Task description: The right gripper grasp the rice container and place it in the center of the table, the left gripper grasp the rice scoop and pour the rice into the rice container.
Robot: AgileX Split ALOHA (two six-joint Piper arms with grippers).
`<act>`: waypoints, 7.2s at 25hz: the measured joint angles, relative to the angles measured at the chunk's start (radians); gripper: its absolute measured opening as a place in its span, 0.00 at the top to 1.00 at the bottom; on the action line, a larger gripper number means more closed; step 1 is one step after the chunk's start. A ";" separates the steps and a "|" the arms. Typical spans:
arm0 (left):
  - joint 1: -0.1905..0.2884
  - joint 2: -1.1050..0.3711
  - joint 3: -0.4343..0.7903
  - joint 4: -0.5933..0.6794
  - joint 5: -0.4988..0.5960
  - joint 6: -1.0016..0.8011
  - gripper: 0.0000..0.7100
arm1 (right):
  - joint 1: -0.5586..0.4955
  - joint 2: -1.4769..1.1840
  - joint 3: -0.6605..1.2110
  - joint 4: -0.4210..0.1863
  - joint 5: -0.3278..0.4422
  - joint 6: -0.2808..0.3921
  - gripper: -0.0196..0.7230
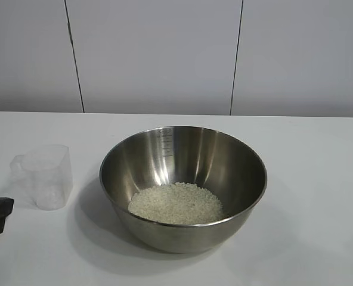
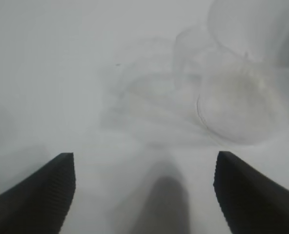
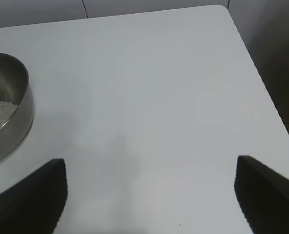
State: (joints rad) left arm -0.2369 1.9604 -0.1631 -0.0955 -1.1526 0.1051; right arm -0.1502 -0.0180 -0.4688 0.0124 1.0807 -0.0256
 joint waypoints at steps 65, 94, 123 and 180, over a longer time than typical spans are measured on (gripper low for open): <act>0.085 -0.625 -0.710 -0.026 1.455 0.163 0.15 | 0.000 0.000 0.000 0.000 0.001 0.000 0.11; 0.697 -0.814 -1.041 -0.498 2.051 0.579 0.15 | 0.000 0.000 0.000 0.000 0.001 0.000 0.11; 0.557 -1.681 -0.472 -0.413 1.926 0.432 0.15 | 0.000 0.000 0.000 0.000 0.000 0.000 0.11; 0.539 -1.977 -0.316 0.095 2.282 -0.048 0.15 | 0.000 0.000 0.000 0.000 0.000 0.000 0.11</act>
State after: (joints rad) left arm 0.3020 -0.0165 -0.4796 0.0000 1.1291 0.0568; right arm -0.1502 -0.0180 -0.4688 0.0124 1.0809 -0.0256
